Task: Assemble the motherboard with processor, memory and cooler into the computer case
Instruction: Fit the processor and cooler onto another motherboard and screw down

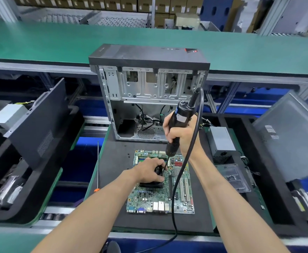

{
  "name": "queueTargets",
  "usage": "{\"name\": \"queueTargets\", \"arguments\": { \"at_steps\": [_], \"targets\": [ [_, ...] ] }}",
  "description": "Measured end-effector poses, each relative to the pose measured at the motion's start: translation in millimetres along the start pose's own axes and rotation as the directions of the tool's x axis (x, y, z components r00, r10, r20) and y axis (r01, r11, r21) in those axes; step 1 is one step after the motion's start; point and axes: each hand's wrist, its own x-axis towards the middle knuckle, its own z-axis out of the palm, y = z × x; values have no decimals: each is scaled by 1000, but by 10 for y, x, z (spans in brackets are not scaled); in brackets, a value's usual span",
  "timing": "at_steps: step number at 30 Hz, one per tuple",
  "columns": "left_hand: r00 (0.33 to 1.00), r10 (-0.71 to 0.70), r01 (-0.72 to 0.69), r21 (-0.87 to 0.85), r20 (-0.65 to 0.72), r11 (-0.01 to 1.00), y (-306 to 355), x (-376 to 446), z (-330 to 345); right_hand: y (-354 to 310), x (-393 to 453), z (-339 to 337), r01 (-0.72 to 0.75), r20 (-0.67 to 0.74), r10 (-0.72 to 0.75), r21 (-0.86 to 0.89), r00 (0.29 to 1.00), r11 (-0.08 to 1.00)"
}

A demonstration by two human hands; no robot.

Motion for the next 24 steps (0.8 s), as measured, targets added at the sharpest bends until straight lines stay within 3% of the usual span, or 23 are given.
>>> {"name": "queueTargets", "arguments": {
  "at_steps": [4, 24],
  "targets": [
    [1000, 7, -8, 44, 19, 999, -5, 14, 2, 22, 50, -6, -40, 159, 40, -2, 987, 999],
    [998, -39, 36, 63, 46, 997, 8, 27, -1, 124, 125, 32, -58, 65, 57, 7, 996, 998]
  ]
}}
